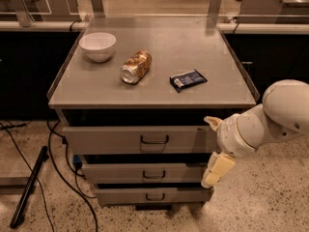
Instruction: Open top drawer
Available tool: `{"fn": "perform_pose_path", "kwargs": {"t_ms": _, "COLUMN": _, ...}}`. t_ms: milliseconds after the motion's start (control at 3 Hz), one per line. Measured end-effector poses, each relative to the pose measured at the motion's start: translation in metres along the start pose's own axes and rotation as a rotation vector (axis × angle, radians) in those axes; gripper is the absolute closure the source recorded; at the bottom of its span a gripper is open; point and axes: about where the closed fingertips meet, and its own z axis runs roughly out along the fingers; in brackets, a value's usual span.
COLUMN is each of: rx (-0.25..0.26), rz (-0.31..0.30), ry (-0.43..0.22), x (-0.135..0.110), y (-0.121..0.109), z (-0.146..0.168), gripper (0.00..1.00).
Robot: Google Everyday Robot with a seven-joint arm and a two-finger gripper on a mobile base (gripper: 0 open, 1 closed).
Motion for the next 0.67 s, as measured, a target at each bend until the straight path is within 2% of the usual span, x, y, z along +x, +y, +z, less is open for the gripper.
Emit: {"fn": "perform_pose_path", "kwargs": {"t_ms": 667, "rx": 0.011, "rz": -0.007, "ry": -0.011, "x": -0.0040, "y": -0.0141, "z": 0.0172, "gripper": 0.00}}
